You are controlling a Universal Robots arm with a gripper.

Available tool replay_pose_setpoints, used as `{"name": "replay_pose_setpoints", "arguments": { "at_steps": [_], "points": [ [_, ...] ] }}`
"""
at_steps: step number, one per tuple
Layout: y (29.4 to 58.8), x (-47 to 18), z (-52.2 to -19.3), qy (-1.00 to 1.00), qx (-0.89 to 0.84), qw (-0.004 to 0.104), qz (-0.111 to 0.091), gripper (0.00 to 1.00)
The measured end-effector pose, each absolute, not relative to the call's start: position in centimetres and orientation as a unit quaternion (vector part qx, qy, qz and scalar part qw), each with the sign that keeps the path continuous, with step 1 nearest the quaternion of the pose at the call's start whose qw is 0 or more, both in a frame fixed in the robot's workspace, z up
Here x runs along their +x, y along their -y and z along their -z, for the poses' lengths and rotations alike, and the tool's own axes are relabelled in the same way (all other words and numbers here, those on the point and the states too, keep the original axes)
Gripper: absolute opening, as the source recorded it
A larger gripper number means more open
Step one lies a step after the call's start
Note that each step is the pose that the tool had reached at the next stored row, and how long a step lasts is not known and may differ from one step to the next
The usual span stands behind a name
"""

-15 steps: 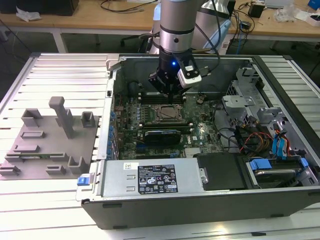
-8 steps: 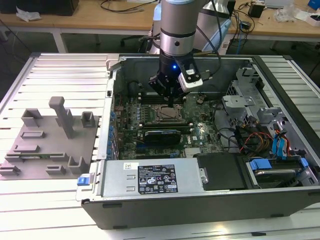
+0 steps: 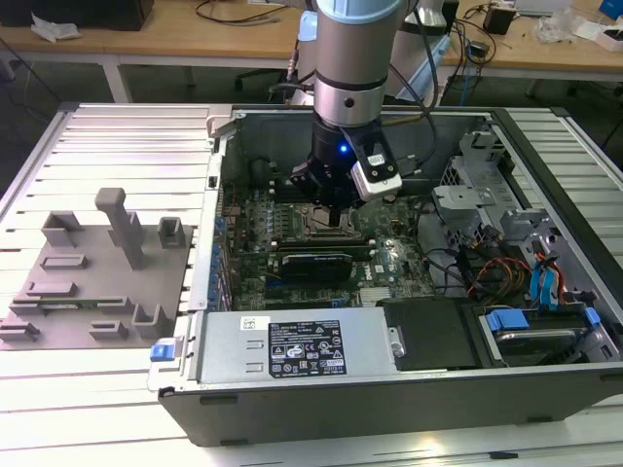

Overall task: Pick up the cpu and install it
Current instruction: 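Install the second cpu locking lever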

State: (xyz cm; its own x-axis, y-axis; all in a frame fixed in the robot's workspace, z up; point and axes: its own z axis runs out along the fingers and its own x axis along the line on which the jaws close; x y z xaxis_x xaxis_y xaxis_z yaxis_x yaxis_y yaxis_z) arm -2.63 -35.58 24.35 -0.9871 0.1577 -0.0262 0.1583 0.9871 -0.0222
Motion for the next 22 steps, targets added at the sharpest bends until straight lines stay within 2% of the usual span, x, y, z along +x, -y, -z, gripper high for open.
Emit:
{"name": "replay_pose_setpoints", "arguments": {
  "at_steps": [22],
  "points": [
    [35.9,-3.9,-23.1,-0.998,0.057,0.013,0.011,0.11]
  ]
}}
